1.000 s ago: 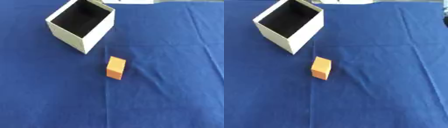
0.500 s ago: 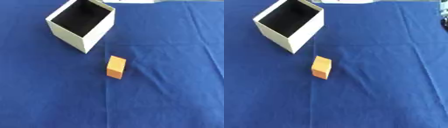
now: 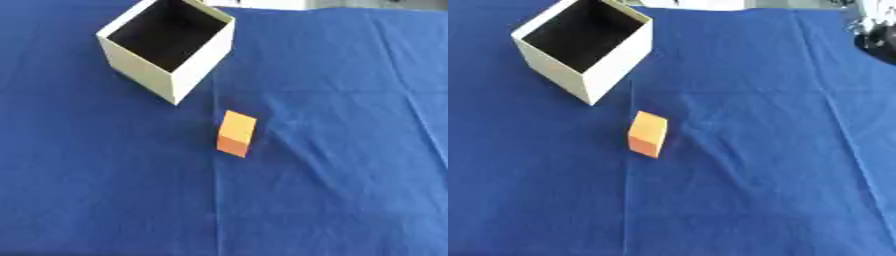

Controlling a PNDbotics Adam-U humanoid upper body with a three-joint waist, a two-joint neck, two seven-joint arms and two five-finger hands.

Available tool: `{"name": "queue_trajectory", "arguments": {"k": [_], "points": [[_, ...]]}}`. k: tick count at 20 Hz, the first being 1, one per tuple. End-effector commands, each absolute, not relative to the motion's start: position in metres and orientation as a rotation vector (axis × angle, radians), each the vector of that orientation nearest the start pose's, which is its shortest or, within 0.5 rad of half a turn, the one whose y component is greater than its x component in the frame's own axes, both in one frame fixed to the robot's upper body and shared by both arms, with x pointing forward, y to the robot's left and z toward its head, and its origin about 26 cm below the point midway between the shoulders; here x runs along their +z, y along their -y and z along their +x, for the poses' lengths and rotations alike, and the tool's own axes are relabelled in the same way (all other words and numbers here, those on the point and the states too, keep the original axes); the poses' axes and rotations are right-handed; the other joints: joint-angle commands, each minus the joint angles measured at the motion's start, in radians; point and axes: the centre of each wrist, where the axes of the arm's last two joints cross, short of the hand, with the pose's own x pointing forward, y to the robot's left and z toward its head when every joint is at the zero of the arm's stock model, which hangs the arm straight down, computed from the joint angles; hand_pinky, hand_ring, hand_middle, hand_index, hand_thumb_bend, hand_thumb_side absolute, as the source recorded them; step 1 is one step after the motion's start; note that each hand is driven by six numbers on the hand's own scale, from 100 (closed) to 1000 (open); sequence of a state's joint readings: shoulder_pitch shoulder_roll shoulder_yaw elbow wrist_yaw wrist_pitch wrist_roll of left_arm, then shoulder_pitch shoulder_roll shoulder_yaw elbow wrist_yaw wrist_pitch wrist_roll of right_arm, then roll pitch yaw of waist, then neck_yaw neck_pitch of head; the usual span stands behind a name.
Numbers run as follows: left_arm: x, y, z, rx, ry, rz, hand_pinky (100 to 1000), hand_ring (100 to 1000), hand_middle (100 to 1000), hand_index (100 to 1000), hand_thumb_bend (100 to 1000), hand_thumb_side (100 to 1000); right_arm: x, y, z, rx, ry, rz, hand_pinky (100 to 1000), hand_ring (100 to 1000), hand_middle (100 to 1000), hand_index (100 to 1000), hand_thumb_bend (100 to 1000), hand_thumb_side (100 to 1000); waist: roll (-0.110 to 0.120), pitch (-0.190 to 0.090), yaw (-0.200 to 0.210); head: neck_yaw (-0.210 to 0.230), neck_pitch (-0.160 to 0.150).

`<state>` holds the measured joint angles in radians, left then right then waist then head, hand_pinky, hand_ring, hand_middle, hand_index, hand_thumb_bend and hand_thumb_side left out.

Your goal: Pick up objects on the table and place them in the box.

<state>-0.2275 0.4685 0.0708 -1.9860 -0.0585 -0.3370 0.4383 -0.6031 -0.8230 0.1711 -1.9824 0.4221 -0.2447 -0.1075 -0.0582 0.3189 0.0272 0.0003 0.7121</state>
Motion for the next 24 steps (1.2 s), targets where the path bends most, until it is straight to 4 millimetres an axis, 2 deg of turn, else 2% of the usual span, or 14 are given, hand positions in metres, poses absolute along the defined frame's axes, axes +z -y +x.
{"name": "queue_trajectory", "arguments": {"k": [1, 5, 10, 18, 20, 24], "points": [[0.208, -0.307, 0.290, 0.102, -3.518, -0.700, 500, 541, 626, 712, 227, 712, 0.322, 0.260, 0.297, -1.536, -2.589, 1.054, 856, 845, 799, 825, 100, 933, 0.001, -0.021, 0.004, -0.008, 0.004], [0.209, -0.305, 0.291, 0.118, -3.522, -0.676, 500, 541, 626, 712, 226, 713, 0.323, 0.256, 0.295, -1.759, -2.376, 1.083, 858, 861, 817, 828, 100, 926, 0.001, -0.019, 0.015, -0.021, 0.000], [0.210, -0.301, 0.292, 0.134, -3.530, -0.630, 500, 541, 626, 712, 225, 713, 0.321, 0.254, 0.292, -2.024, -2.194, 1.021, 858, 870, 825, 829, 100, 923, 0.005, -0.017, 0.036, -0.044, -0.008], [0.209, -0.300, 0.292, 0.143, -3.546, -0.608, 500, 540, 626, 711, 222, 715, 0.314, 0.222, 0.294, -2.217, -2.195, 0.880, 863, 895, 853, 887, 100, 878, 0.009, -0.017, 0.036, -0.044, -0.009], [0.208, -0.300, 0.292, 0.145, -3.549, -0.606, 499, 540, 626, 711, 222, 716, 0.312, 0.214, 0.297, -2.262, -2.194, 0.870, 870, 903, 864, 911, 123, 821, 0.010, -0.017, 0.036, -0.044, -0.008], [0.208, -0.299, 0.292, 0.149, -3.553, -0.599, 499, 539, 625, 711, 220, 716, 0.305, 0.196, 0.300, -2.374, -2.191, 0.799, 894, 927, 897, 952, 271, 497, 0.010, -0.017, 0.036, -0.044, -0.007]]}}
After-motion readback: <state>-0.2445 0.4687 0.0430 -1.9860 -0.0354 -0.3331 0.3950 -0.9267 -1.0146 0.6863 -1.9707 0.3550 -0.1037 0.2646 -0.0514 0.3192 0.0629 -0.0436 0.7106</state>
